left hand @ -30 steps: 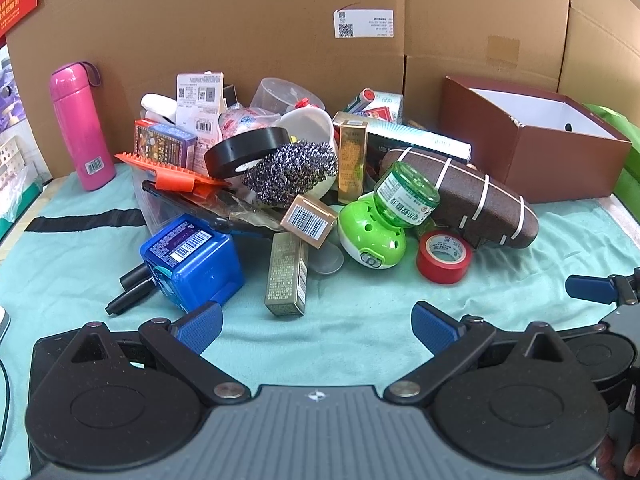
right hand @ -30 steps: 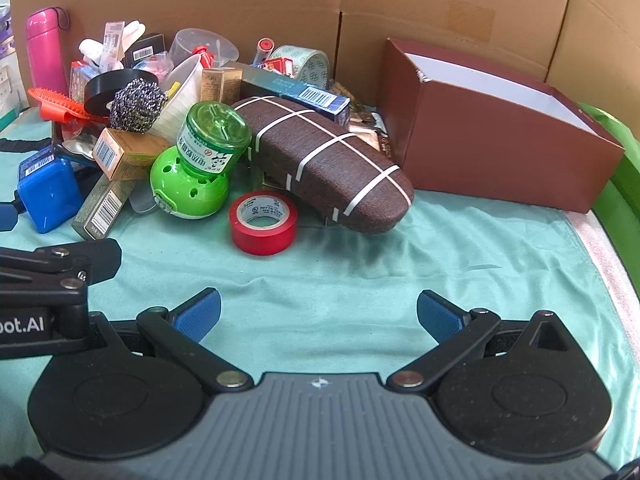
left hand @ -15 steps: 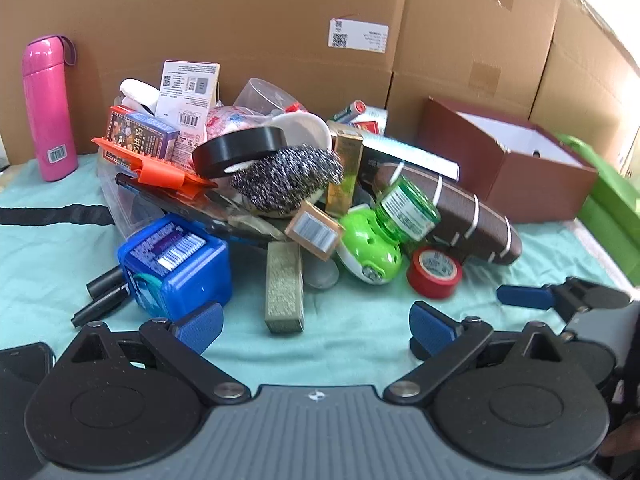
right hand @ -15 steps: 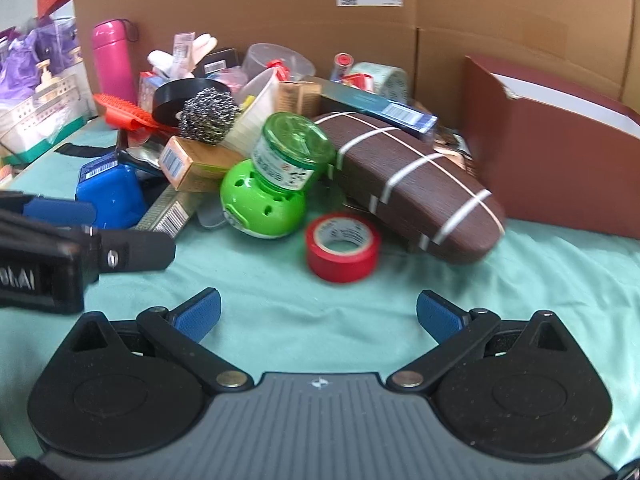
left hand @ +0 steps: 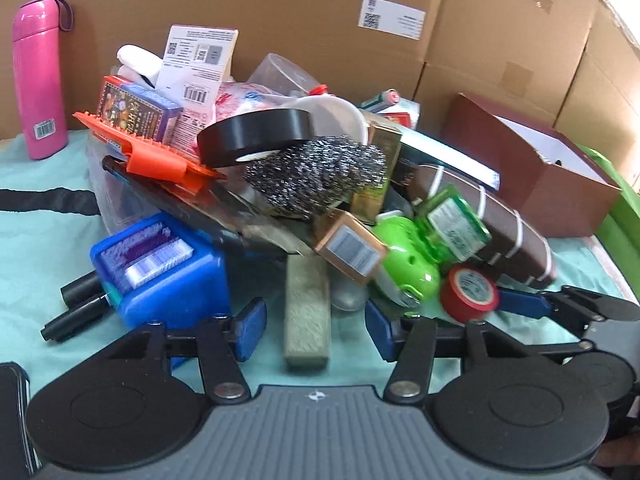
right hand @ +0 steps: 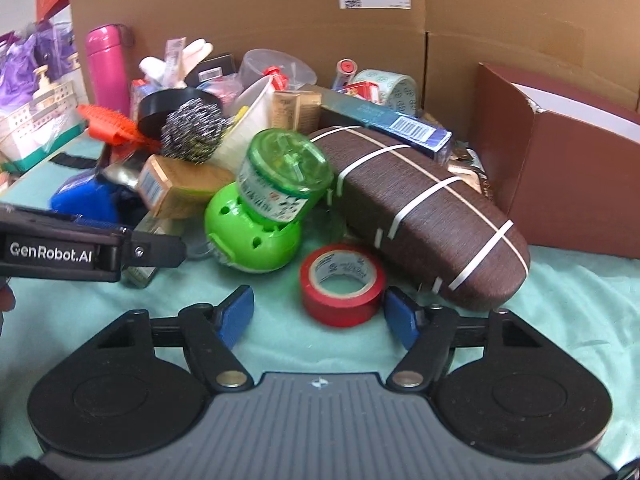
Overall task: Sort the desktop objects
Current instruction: 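Grasp the olive-green box with the left tool while the right tool grasps the red tape roll, then carry the olive-green box and red tape roll with both tools into the shoebox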
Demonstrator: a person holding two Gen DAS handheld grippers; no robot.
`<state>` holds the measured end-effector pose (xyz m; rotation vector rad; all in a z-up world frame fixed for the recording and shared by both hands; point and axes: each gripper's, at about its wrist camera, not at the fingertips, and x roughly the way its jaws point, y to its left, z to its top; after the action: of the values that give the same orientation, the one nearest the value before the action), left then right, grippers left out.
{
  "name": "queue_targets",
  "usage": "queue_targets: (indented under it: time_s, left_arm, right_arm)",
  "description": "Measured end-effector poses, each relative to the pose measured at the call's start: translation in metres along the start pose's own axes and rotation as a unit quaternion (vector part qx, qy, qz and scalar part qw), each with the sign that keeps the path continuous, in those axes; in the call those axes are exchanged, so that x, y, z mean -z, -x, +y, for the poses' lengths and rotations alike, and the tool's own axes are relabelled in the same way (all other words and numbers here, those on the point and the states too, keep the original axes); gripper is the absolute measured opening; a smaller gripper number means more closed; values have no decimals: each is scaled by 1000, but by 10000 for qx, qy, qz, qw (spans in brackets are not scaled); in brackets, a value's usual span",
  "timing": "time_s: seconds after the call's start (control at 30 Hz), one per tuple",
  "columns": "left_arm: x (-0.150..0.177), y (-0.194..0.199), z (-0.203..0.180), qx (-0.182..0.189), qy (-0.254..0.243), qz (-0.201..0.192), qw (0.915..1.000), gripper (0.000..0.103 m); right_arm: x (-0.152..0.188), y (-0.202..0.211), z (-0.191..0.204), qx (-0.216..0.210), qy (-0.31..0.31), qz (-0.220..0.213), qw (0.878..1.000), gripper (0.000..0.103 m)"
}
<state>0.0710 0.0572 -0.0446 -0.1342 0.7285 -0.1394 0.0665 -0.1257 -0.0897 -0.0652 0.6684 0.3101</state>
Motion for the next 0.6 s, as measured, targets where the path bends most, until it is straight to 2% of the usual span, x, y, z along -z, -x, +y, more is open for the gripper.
queue_targets:
  time_s: [0.07, 0.1, 0.13, 0.17, 0.2, 0.37, 0.6]
  left_arm:
    - [-1, -5, 3, 31, 41, 72, 10000, 56]
    - [-1, -7, 3, 60, 63, 87, 9999, 51]
    - [-1, -6, 3, 65, 40, 49, 10000, 44]
    - [-1, -7, 3, 108, 20, 88, 9999, 26]
    - [0, -6, 4, 90, 29, 106, 9999, 23]
    - [6, 3, 4, 189, -94, 165, 9996, 23]
    - [20, 23, -12, 679, -615, 439, 9948, 23]
  right_arm:
    - [-2, -3, -2, 57, -76, -34, 9999, 68]
    - [-2, -4, -2, 101, -77, -65, 9999, 60]
    - [-3, -5, -1, 204, -51, -87, 9997, 55]
    - [-4, -6, 0, 280, -14, -93, 9996, 46]
    - [-4, -5, -1, 263, -3, -97, 9996, 46]
    - [-3, 1, -1, 128, 69, -4, 9999, 46]
    - [15, 31, 0, -101, 394, 189, 9990, 46]
